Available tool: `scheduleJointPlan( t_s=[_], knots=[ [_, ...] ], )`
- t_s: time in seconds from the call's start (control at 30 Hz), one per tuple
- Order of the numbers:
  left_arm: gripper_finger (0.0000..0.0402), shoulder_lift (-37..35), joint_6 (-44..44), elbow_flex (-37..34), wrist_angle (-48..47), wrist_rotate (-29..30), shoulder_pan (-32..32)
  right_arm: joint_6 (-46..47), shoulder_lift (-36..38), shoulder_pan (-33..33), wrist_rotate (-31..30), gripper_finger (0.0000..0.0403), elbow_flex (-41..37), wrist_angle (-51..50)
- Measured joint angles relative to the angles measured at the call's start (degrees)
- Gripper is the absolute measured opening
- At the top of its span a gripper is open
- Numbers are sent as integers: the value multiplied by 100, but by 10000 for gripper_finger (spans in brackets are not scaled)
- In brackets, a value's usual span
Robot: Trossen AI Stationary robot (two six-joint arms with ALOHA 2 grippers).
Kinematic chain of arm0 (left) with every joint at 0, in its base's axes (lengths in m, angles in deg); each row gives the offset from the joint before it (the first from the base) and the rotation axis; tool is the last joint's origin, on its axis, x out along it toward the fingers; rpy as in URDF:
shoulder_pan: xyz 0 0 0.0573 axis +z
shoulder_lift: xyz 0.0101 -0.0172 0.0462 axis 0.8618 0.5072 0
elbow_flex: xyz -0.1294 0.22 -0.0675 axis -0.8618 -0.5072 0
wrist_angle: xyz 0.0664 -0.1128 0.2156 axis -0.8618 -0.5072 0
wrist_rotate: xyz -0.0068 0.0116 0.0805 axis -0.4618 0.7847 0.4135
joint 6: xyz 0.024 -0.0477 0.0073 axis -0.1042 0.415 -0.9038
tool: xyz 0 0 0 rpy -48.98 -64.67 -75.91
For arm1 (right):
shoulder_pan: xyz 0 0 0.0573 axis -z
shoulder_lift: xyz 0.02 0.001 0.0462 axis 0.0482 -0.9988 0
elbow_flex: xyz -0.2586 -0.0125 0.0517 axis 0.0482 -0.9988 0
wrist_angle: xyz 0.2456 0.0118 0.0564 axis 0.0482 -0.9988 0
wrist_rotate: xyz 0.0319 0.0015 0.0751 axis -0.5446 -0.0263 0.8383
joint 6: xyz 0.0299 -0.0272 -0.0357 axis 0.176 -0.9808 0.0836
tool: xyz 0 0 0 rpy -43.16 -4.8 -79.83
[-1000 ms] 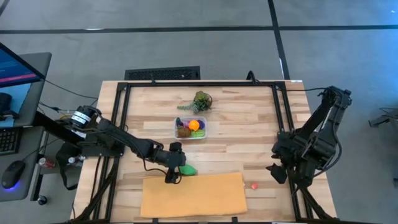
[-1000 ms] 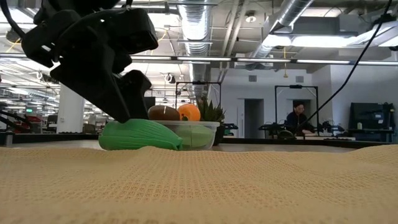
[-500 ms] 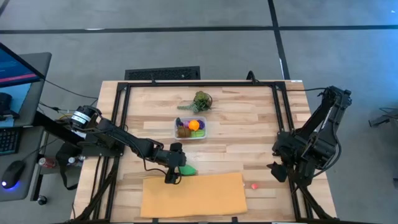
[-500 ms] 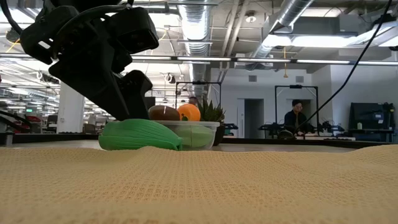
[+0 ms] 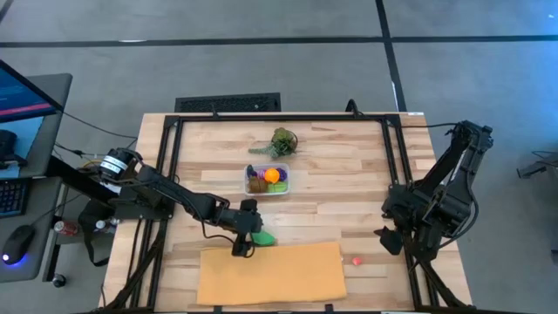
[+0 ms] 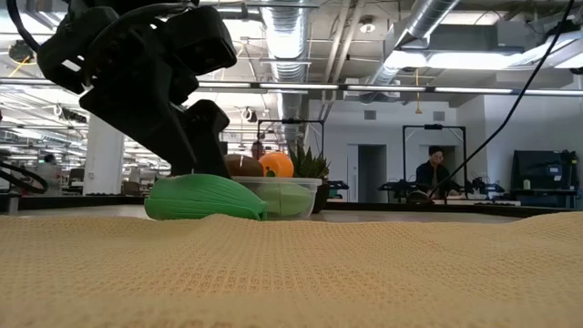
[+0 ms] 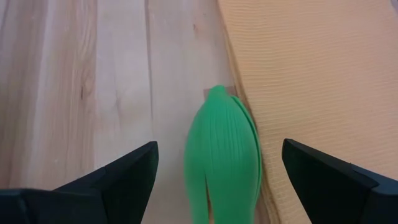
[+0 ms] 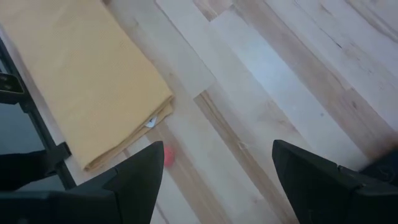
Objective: Pick and placing Produce into tupperware
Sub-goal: Put the green corn into the transparent bin
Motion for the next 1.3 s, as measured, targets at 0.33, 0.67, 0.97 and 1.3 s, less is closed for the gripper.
scheduleJointPlan(
  t_s=[0.33, 0.67, 0.97, 1.3],
  knots=[
    [332, 0, 72, 0, 2, -121, 0, 4, 0, 2, -124, 291, 0, -89],
    [332, 491, 293, 0, 537, -444, 0, 28, 1, 2, -132, 291, 0, -132],
    [332, 640, 553, 0, 718, -324, 35, 7, 11, 2, -116, 291, 0, -138],
    [332, 640, 385, 0, 432, -201, 33, 31, 11, 2, -118, 291, 0, -252]
  ],
)
